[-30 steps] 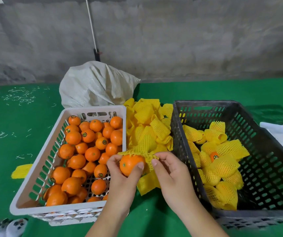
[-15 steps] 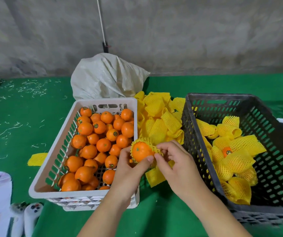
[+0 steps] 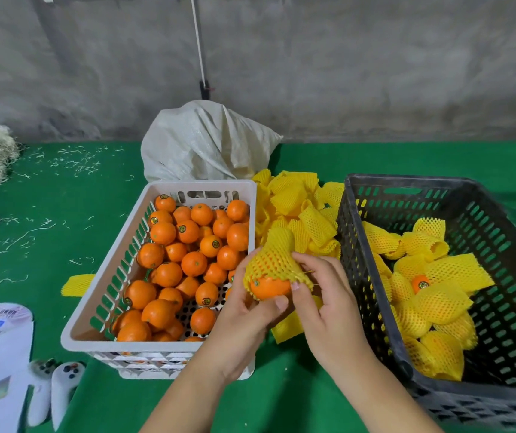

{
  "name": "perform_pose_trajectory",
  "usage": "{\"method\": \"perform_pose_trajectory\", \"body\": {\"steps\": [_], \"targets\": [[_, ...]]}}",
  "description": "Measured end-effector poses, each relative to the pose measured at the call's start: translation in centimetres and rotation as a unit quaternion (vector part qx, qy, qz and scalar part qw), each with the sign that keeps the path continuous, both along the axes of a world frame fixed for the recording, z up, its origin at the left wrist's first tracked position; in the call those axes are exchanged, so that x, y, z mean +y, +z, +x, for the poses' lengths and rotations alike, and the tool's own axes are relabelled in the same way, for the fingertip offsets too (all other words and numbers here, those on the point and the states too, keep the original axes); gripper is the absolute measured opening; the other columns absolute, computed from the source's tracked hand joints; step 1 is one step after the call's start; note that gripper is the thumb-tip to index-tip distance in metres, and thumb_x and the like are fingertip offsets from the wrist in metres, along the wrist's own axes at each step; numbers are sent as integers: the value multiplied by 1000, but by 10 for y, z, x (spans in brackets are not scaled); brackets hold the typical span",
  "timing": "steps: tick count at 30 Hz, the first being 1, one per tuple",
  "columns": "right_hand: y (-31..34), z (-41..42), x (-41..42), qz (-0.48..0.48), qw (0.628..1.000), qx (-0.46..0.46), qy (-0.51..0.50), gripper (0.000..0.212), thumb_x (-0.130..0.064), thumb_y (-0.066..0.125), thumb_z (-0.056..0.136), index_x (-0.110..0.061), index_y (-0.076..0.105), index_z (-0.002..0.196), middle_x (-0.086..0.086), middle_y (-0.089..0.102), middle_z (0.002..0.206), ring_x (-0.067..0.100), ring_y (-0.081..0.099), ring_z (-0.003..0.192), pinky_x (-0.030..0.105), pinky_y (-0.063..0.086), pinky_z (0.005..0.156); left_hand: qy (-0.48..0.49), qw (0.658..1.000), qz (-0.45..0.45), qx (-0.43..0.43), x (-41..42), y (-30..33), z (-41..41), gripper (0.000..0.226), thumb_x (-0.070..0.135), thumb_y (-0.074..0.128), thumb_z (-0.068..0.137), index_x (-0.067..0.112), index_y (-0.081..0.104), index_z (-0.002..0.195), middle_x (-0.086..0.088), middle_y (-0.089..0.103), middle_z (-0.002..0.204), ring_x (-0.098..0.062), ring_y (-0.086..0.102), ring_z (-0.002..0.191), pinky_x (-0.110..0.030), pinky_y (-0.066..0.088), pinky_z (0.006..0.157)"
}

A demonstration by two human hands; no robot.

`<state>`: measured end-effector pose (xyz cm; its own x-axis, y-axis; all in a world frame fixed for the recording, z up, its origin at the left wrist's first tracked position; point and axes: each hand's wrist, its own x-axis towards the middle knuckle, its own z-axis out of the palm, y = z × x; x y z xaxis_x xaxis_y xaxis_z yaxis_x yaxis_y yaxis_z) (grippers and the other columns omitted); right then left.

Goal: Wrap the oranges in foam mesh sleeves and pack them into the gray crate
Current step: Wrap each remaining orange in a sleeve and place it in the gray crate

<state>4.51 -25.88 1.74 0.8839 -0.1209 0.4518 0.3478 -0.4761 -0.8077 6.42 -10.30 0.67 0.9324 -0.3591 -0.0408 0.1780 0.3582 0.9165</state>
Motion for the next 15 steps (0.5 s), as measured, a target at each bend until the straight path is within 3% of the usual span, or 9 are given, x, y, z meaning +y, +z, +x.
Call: {"method": "perform_pose_trajectory", "body": {"steps": [3, 5, 8, 12, 15], "targets": [[0, 2, -4, -49, 998, -36, -30, 39, -16, 50, 98, -18, 66, 134, -17, 47, 115, -4, 54, 108, 6, 42, 87, 83, 993, 69, -37, -6, -2, 1, 69, 28, 88, 78, 40, 58, 139, -7, 71, 132, -30, 68, 123, -46, 58, 101], [3, 4, -4, -76, 994, -65, -37, 37, -17, 47, 100, -12, 68, 129, -14, 47, 113, -1, 54, 100, 13, 47, 82, 154, 982, 93, -53, -11, -2, 1, 64, 36, 90, 73, 33, 64, 131, -4, 75, 123, -24, 73, 113, -33, 61, 89], [7, 3, 3, -103, 989, -100, -16, 36, -22, 47, 101, -7, 70, 124, -8, 49, 112, 7, 56, 96, 22, 51, 78, 217, 967, 117, -64, -12, -2, 3, 65, 45, 87, 69, 22, 66, 126, 0, 78, 113, -17, 76, 102, -24, 59, 80], [2, 0, 12, -108, 983, -145, -8, 29, -19, 54, 101, -6, 70, 121, -4, 52, 111, 8, 58, 94, 19, 52, 77, 253, 961, 100, -47, -19, -1, 5, 59, 39, 82, 69, 20, 62, 121, 4, 78, 97, -9, 75, 87, -19, 57, 70], [-3, 5, 8, -57, 990, -121, -36, 28, -20, 57, 97, -10, 63, 123, -7, 51, 114, 4, 56, 102, 14, 48, 84, 231, 970, 73, -8, -26, -1, 7, 67, 39, 84, 65, 28, 51, 123, 1, 74, 100, -12, 73, 92, -26, 60, 76]]}}
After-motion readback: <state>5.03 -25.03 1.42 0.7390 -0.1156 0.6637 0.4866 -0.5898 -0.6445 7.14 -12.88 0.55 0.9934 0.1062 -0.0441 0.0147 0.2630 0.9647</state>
